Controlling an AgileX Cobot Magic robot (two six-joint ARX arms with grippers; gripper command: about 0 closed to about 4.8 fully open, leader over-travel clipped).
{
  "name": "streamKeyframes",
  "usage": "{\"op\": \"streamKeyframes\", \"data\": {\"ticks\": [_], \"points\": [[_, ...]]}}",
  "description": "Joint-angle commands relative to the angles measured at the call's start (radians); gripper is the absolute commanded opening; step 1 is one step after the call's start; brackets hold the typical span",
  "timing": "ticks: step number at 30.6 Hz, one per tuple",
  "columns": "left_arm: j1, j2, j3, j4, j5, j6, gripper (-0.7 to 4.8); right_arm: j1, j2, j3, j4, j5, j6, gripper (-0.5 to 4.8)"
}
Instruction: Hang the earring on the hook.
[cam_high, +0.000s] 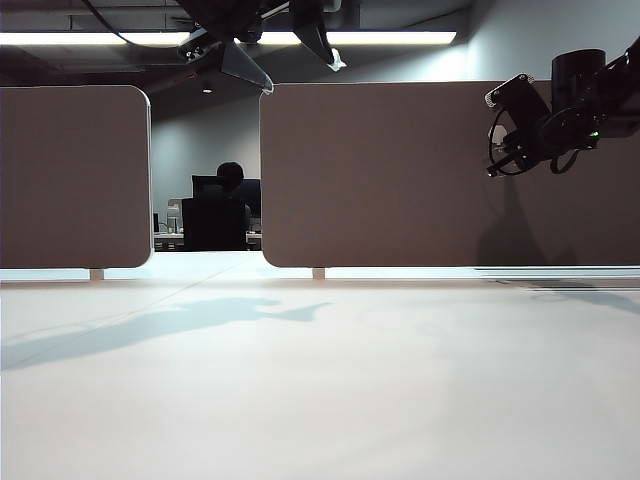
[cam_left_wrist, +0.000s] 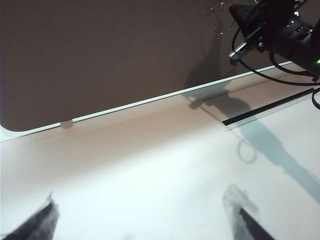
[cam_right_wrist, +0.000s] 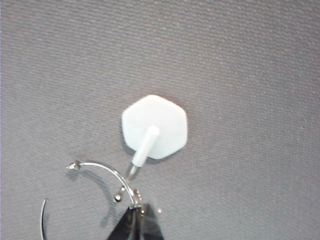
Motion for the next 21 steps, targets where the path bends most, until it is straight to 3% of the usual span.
{"op": "streamKeyframes", "data": {"ticks": [1,13,15,18,21], "points": [[0.000,-0.002,0.002,0.002,0.005,0.001,4.79,0.002,0.006,0.009,0.003,-0.004,0.004,-0.06],[0.002,-0.002,0.002,-0.053,-0.004,0.031,4.79,0.003,0.011,0.009,0.004,-0.002,0.004,-0.04],[0.002,-0.002,0.002,-0.053,-0.004,0.031,4.79,0.007,0.010,0.009,0.011,0.000,0.004,0.30],[0.002,-0.002,0.002,-0.051,-0.007,0.032,4.79,0.010,0.010,0.009,0.013,0.000,0.005,1.63],[0.003,-0.002,0.002,-0.052,-0.007,0.035,4.79,0.010,0.010,0.009,0.011,0.000,0.005,1.82]]}}
